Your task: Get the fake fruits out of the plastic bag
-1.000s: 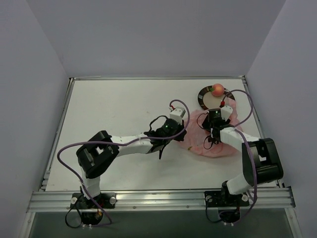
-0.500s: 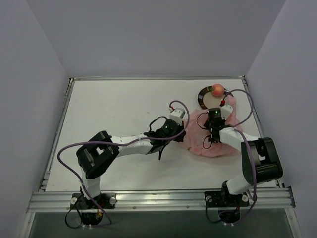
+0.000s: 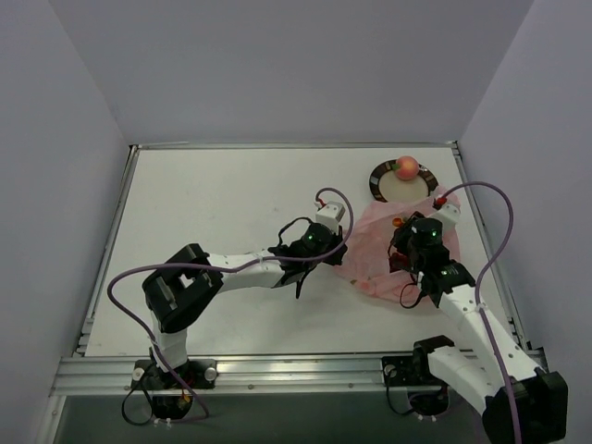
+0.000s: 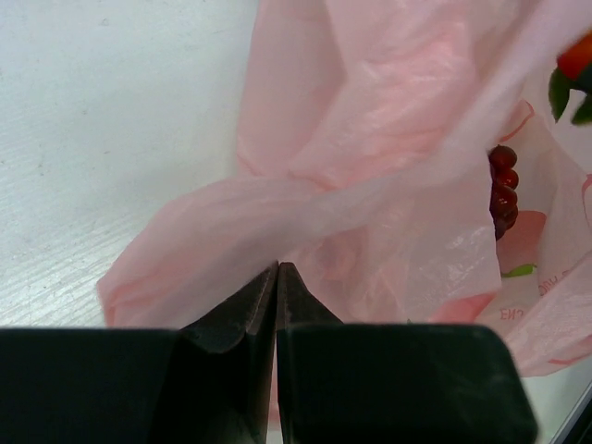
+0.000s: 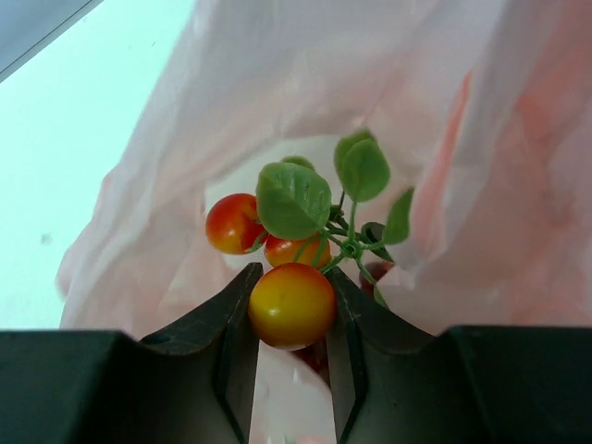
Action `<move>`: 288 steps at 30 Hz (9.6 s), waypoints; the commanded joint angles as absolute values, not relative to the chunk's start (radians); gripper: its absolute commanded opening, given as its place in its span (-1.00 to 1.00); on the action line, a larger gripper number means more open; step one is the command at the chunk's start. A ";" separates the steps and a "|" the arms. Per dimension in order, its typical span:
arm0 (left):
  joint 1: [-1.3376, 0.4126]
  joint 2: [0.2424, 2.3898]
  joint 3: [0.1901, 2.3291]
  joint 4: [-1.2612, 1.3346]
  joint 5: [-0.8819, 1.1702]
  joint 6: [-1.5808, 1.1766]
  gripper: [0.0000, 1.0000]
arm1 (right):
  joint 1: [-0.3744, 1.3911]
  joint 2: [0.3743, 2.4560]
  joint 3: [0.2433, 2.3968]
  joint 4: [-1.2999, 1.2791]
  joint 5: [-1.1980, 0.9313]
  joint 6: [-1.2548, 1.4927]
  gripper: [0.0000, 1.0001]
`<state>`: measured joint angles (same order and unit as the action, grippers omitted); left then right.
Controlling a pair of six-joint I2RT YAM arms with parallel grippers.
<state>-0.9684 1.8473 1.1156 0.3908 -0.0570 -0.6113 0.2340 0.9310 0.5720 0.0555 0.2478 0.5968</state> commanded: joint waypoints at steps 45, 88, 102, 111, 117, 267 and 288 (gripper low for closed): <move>-0.881 1.711 1.063 0.378 0.053 -0.629 -0.95 | -0.173 1.752 1.388 0.165 0.026 0.459 -1.00; -1.069 1.724 1.488 -0.120 -0.114 -0.385 0.61 | -0.045 1.327 1.080 0.197 0.145 0.531 0.67; -1.045 1.940 1.588 -0.032 -0.063 -0.478 0.81 | 0.483 0.793 0.821 -0.217 0.573 0.597 -0.34; -1.005 2.026 1.629 0.061 -0.008 -0.558 0.84 | 0.500 0.729 0.652 -0.270 0.623 0.759 -0.60; -0.996 2.074 1.640 0.109 -0.002 -0.600 0.89 | 0.497 0.851 0.646 -0.262 0.679 0.801 -0.68; -1.008 1.698 1.055 0.437 -0.064 -0.578 -0.95 | -0.066 1.268 1.009 0.277 0.084 0.655 0.66; -1.014 1.724 1.094 0.529 -0.046 -0.663 -0.95 | 0.471 0.794 0.698 -0.278 0.248 0.719 -0.92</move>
